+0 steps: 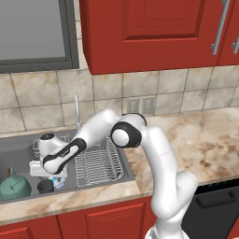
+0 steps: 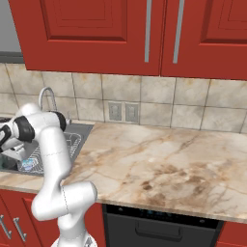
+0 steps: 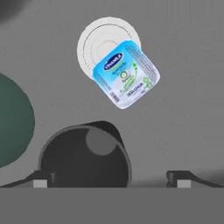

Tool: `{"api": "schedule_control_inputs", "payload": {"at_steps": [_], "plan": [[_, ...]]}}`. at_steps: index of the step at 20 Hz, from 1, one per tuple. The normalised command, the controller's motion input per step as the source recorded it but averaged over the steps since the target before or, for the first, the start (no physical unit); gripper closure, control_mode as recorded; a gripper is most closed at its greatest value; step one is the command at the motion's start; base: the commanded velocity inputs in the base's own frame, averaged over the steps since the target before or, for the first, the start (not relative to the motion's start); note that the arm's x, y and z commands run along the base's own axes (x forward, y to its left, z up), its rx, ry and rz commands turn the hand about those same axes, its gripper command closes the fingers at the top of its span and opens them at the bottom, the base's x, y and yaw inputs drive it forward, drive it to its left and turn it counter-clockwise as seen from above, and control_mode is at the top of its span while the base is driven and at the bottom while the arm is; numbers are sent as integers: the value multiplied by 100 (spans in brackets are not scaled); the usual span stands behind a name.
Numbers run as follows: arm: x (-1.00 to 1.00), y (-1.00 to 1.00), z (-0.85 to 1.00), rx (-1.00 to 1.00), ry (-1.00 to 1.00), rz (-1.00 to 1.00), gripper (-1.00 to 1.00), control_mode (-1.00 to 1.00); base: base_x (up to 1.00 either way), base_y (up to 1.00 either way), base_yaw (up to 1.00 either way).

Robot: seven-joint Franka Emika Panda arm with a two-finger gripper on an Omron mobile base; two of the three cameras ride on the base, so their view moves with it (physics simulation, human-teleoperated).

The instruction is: Pick the kettle and glass cup and place them in the sink. Then turn on the water.

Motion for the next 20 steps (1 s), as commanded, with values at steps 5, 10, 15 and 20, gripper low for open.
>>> {"api": "schedule_control_inputs", "payload": {"at_steps": [5, 10, 15, 20], "plan": [[0, -3, 50, 0, 0, 0, -100, -100, 0, 0, 0], [-2, -10, 49, 0, 0, 0, -100, -100, 0, 0, 0], [-13, -14, 38, 0, -6, 0, -100, -100, 0, 0, 0], [-17, -33, 30, 0, -7, 1, -100, -100, 0, 0, 0]]}}
